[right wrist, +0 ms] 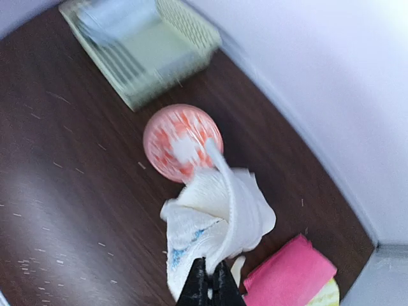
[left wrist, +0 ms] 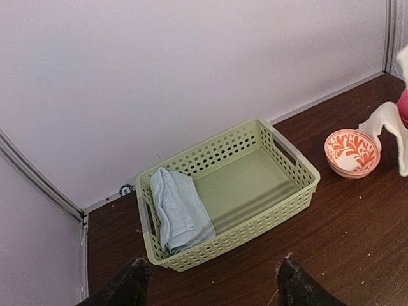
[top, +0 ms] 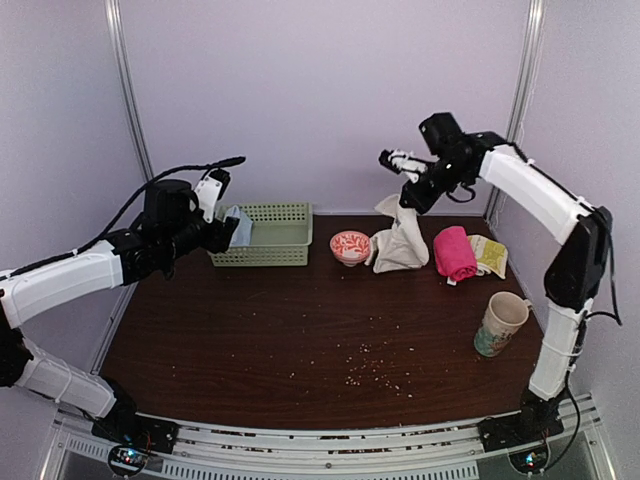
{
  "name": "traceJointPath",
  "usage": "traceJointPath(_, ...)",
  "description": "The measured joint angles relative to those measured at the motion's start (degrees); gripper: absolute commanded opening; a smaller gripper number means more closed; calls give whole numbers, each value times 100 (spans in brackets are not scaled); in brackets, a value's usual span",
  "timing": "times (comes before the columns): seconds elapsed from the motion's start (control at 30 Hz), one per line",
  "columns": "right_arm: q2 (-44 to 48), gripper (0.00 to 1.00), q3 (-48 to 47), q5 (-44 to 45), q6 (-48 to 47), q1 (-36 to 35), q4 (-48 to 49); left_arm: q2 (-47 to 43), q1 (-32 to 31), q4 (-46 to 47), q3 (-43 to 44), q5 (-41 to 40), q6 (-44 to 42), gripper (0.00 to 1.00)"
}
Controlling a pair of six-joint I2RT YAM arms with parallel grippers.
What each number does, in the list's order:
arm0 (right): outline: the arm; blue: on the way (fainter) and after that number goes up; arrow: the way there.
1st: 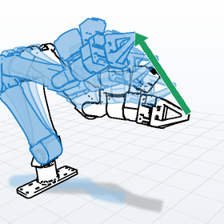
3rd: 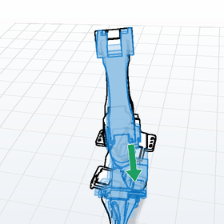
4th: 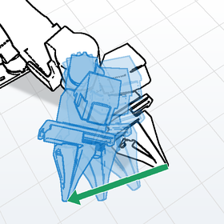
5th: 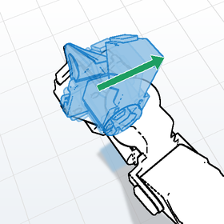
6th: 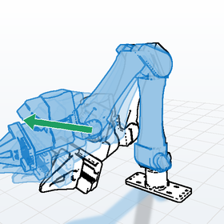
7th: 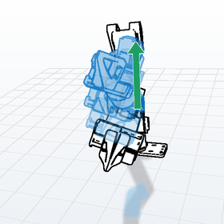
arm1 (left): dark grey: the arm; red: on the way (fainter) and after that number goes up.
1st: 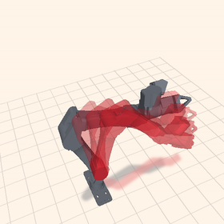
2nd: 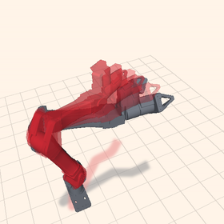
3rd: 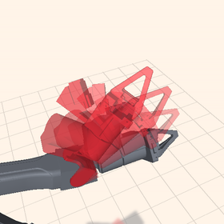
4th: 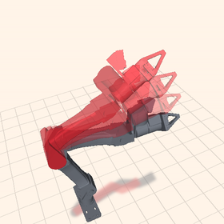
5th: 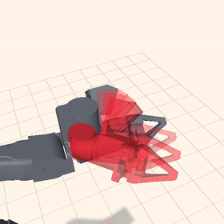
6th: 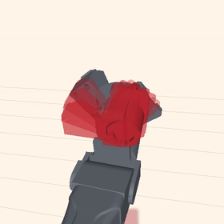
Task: Roll the towels
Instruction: Place the towel at the center of the board.
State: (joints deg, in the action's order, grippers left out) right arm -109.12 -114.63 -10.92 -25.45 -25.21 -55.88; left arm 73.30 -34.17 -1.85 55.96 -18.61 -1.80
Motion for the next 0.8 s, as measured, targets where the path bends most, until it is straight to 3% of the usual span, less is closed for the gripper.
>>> traceJointPath(0.13, 1309, 0, -636, -2260, -214, -133, -70, -7, 0, -92, 138, -138, 68, 71)
traceJointPath(0.27, 2085, 0, -778, -3462, -280, -356, 63, -68, 0, -140, 243, -223, 186, 71)
traceJointPath(0.37, 2485, 0, 55, -3469, -264, -350, 498, -90, 0, -160, 267, -214, 289, 70)
traceJointPath(0.47, 2291, 0, 887, -3263, -264, -291, 592, -94, 0, -260, 267, -177, 391, 70)
traceJointPath(0.57, 1733, 0, 1696, -3075, -170, -201, 662, -94, 0, -332, 267, 7, 472, 56)
traceJointPath(0.7, 1462, 0, 2483, -2763, 149, -136, 623, -96, 0, -407, 238, 979, 496, 39)
traceJointPath(0.8, 1519, 0, 2459, -2597, 393, -63, 763, -94, -85, -321, 57, 1910, 562, 38)
